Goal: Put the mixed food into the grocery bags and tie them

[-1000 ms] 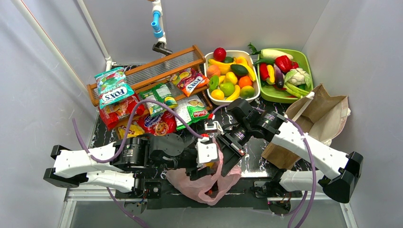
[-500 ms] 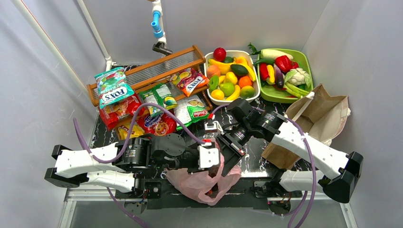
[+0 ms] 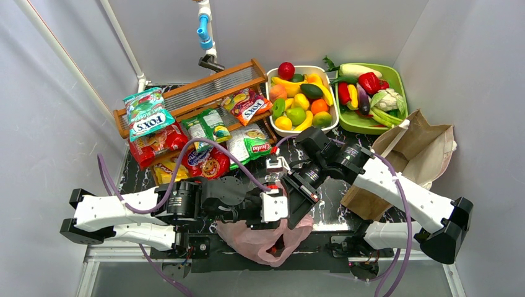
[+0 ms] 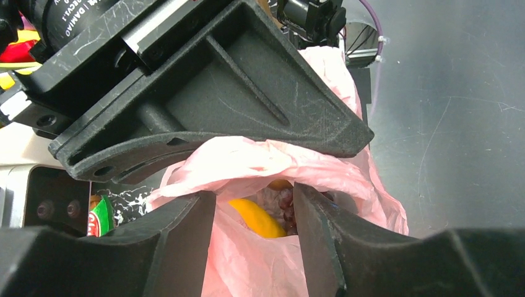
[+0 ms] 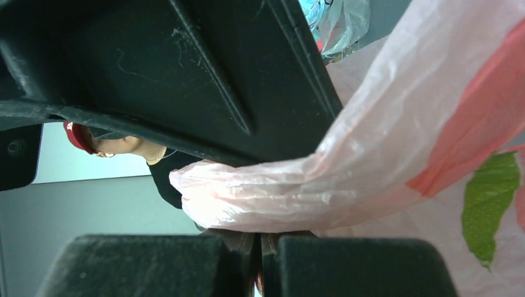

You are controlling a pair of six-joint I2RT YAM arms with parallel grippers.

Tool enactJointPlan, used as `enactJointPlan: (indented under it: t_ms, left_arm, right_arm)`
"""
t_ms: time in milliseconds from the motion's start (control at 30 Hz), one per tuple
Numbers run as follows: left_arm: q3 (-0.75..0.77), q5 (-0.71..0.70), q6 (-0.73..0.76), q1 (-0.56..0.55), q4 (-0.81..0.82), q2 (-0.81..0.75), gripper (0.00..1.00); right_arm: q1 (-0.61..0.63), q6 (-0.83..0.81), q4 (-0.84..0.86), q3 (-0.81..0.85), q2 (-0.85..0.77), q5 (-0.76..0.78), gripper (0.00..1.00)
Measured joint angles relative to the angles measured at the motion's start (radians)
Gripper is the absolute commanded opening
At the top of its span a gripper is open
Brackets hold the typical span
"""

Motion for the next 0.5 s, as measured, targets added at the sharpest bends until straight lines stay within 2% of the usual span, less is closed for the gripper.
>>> enactJointPlan:
  t_ms: [100, 200, 300, 400, 500]
  left_arm:
    - [-0.006, 0.0, 0.003, 0.0, 0.016, 0.0, 0.5]
    - [-0.006, -0.001, 0.007, 0.0, 0.032, 0.0, 0.57]
    - [-0.01, -0.007, 0.011, 0.0, 0.049, -0.003, 0.59]
    - [-0.032, -0.015, 0.011, 0.0, 0.073, -0.016, 0.54]
    - [-0.047, -0.016, 0.015, 0.0, 0.092, -0.023, 0.41]
  right_arm:
    - [0.0, 0.0, 0.0, 0.003, 0.0, -0.002, 0.01]
    - [0.0, 0.0, 0.0, 0.003, 0.005, -0.007, 0.01]
    - [0.0, 0.0, 0.0, 0.004, 0.015, -0.009, 0.01]
    - [0.0, 0.0, 0.0, 0.004, 0.021, -0.011, 0.01]
    - [0.0, 0.001, 0.001, 0.004, 0.023, -0.013, 0.01]
